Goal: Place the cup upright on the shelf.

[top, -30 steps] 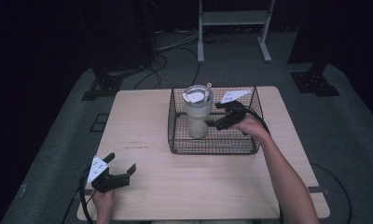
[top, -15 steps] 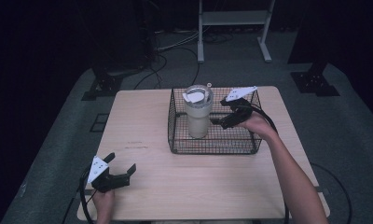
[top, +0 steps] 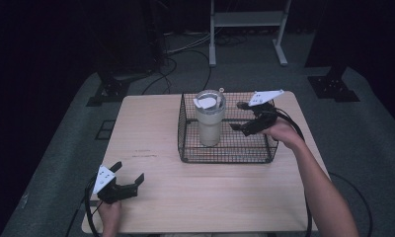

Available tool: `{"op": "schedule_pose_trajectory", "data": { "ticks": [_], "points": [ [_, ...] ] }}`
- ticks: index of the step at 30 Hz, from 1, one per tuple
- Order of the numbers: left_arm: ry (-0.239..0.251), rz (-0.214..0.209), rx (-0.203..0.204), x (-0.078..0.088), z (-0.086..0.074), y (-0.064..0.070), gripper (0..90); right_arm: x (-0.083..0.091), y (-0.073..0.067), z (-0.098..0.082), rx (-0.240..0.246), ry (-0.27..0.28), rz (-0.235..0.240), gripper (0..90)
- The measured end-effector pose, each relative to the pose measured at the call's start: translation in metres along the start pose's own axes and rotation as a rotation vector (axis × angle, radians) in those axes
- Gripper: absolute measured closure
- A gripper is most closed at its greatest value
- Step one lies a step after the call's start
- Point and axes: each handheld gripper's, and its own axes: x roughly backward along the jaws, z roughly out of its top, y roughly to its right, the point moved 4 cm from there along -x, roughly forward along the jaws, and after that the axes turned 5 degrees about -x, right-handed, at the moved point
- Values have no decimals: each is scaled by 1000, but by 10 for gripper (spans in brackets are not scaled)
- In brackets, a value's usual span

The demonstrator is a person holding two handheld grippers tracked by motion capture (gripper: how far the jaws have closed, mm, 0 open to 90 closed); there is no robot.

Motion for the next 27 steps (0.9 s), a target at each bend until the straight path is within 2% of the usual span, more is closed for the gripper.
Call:
{"op": "schedule_pose_trajectory", "data": {
  "ticks": [14, 27],
  "points": [
    [-2, 2, -2, 0, 0, 0, 0, 26, -2, -11, -13, 30, 1, 85],
    [-7, 2, -7, -1, 0, 1, 0, 42, -3, -28, -12, 11, -15, 85]
  ]
}}
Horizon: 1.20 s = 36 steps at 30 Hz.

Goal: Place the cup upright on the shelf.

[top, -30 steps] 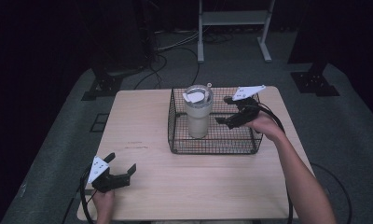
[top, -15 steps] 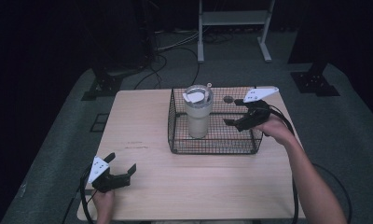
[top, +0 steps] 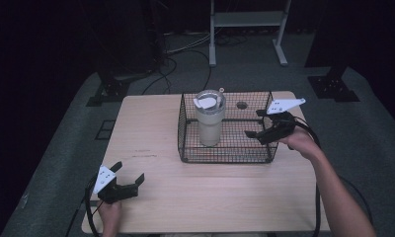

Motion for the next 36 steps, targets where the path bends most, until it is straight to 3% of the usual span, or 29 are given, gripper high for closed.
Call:
{"op": "schedule_pose_trajectory", "data": {
  "ticks": [36],
  "points": [
    [-2, 3, 0, 0, 0, 1, 0, 21, -36, -44, 26, 35, 39, 85]
  ]
}}
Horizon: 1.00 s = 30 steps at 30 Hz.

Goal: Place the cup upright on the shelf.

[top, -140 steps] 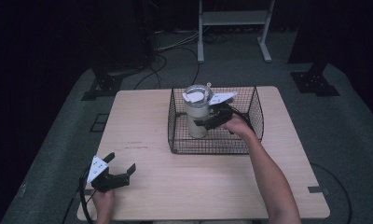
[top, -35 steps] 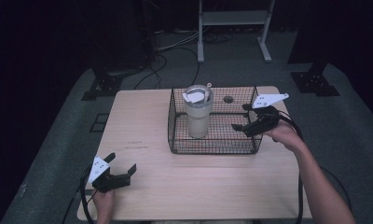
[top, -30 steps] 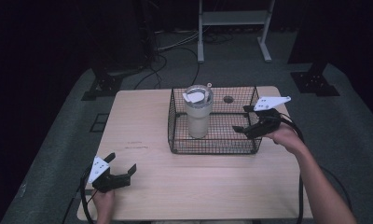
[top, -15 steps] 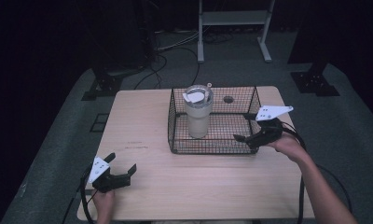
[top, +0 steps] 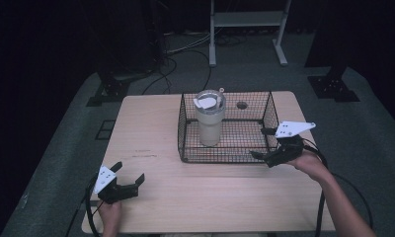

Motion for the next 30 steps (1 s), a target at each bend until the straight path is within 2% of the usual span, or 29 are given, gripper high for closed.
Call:
{"op": "schedule_pose_trajectory", "data": {
  "ticks": [13, 18, 21, 30],
  "points": [
    [-2, 1, -5, 0, 0, 0, 0, 6, -18, -13, 8, 31, 24, 85],
    [-1, 2, -6, 0, 0, 0, 0, 7, -23, -18, 15, 28, 30, 85],
    [1, 2, -5, 0, 0, 1, 0, 8, -25, -23, 7, 10, 29, 85],
    [-5, 2, -5, 0, 0, 0, 0, 12, -30, -35, -7, 6, 24, 86]
  ]
}}
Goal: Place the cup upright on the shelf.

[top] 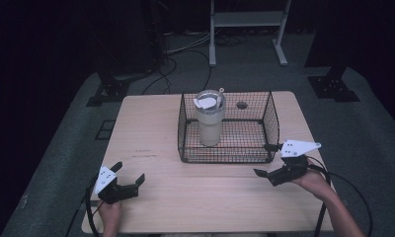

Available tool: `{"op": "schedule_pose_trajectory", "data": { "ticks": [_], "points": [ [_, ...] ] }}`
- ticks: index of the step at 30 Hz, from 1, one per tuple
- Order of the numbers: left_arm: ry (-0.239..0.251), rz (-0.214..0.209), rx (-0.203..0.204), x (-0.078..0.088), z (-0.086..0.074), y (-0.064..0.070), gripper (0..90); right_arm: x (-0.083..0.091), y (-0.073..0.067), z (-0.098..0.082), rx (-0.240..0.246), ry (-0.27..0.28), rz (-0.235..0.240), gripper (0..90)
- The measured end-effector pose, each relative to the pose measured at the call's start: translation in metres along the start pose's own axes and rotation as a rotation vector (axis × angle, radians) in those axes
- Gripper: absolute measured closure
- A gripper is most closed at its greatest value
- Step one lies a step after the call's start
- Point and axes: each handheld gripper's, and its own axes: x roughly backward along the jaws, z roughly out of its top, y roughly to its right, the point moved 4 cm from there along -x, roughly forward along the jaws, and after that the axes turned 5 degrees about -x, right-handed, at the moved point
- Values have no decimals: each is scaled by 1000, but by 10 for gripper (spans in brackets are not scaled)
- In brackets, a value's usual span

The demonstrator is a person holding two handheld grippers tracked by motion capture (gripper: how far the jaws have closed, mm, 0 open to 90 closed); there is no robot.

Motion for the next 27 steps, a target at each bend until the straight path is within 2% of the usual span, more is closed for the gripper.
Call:
{"op": "schedule_pose_trajectory", "data": {
  "ticks": [5, 9, 23, 25, 27],
  "points": [
    [0, 0, 0, 0, 0, 0, 0, 2, -4, -5, 0, 9, 0, 86],
    [1, -1, 0, 0, 0, 0, 0, 3, -5, -14, -19, 2, -1, 86],
    [-4, 0, 0, 0, 0, 0, 0, 8, -13, -48, -66, 34, -31, 86],
    [-3, 1, 2, 0, 0, -1, 0, 9, -16, -52, -62, 35, -45, 86],
    [-4, 1, 2, 0, 0, -1, 0, 10, -19, -55, -68, 63, -65, 86]
  ]
}}
